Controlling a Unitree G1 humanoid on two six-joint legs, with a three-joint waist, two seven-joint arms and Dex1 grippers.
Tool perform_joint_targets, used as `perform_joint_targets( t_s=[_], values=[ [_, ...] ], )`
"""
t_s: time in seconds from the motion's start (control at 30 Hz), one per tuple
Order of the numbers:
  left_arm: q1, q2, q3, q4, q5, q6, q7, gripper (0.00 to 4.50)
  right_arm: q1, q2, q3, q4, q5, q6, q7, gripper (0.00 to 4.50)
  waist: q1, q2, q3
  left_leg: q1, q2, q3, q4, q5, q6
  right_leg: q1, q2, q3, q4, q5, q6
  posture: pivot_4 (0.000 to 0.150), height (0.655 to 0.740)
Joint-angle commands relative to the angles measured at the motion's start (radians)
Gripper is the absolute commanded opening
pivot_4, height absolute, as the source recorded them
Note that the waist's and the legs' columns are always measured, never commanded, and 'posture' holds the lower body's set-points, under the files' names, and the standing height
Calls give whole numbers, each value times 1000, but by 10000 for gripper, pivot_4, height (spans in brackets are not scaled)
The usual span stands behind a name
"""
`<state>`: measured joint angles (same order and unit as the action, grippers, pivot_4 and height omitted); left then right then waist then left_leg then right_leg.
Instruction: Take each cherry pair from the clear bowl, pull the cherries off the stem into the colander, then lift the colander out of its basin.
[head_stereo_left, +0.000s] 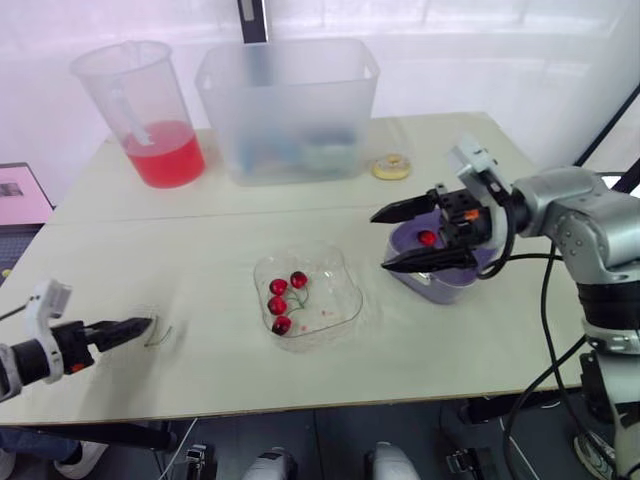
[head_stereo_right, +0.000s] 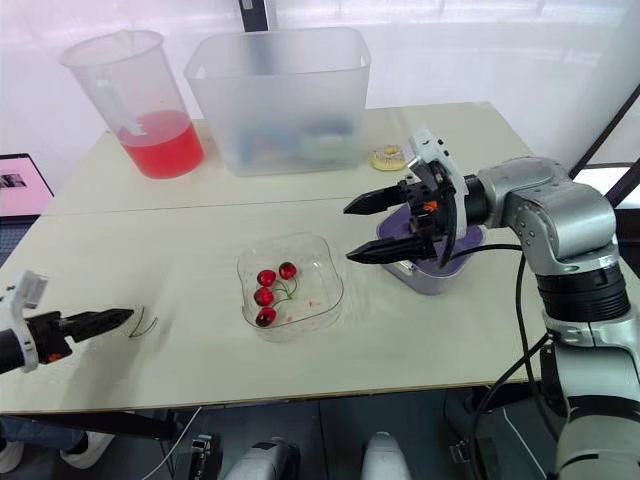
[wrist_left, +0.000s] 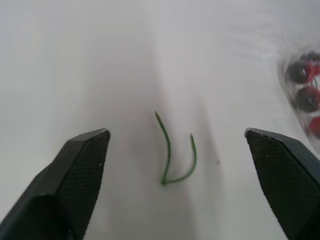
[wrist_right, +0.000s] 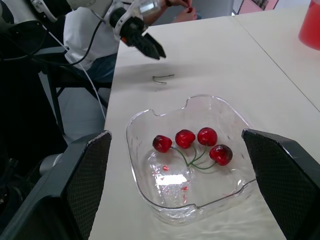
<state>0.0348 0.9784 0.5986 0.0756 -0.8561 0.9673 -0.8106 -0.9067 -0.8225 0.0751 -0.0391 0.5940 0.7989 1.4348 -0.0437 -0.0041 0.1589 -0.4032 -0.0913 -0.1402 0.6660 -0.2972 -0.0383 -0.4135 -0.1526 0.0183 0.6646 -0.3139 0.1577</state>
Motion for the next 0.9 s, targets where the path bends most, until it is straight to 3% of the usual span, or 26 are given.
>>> perform_joint_targets(
  t_s=[0.03, 0.17, 0.23, 0.3, 0.43, 0.6, 0.83, 0.9],
  values=[
    [-20, 22, 87, -24, 8, -45, -18, 44751, -37, 0, 5, 3, -3, -24, 15, 45000, -1, 0, 0, 0, 0, 0, 0, 0, 0, 0, 0, 0, 0, 0, 0, 1500, 7400],
    [-40, 17, 122, -125, -29, -80, -76, 44751, -61, 4, 58, 25, -56, -55, 15, 45000, 0, 0, 0, 0, 0, 0, 0, 0, 0, 0, 0, 0, 0, 0, 0, 1500, 7400],
    [52, 109, 14, -305, 88, -179, -185, 44751, -83, 42, 136, 27, -142, -150, 4, 45000, -2, -1, 0, 0, 0, 0, 0, 0, 0, 0, 0, 0, 0, 0, 0, 1500, 7400],
    [80, 147, -32, -401, 120, -226, -235, 44751, -101, 78, 183, 29, -194, -210, -2, 45000, -3, 0, 0, 0, 0, 1, -1, 0, 0, 0, 0, 0, 0, 0, 0, 1500, 7400],
    [-61, 94, -64, -524, -33, -184, -195, 44751, -139, 166, 268, 36, -274, -299, -4, 45000, -2, 0, 0, -1, 1, 1, -1, 0, 0, -2, 1, 0, 0, 0, 0, 1500, 7400],
    [-88, 48, -104, -612, -76, -166, -154, 44751, -172, 254, 383, 136, -446, -456, -49, 45000, -5, 0, 0, -1, 1, 0, -1, 0, 0, -2, 1, 0, 0, 0, 0, 1500, 7400],
    [7, 10, -90, -649, -44, -181, -129, 44751, -166, 370, 480, 228, -555, -492, -64, 45000, -26, 0, 0, -1, 1, 0, -1, 0, -1, -3, 2, 0, 1, 0, 0, 1500, 7400],
    [37, 11, -72, -637, -15, -196, -136, 45000, -150, 411, 509, 254, -594, -516, -91, 39103, -26, 0, 0, -2, 1, -1, -1, 1, -1, -3, 2, 0, 1, 0, 0, 1500, 7400]
  ],
)
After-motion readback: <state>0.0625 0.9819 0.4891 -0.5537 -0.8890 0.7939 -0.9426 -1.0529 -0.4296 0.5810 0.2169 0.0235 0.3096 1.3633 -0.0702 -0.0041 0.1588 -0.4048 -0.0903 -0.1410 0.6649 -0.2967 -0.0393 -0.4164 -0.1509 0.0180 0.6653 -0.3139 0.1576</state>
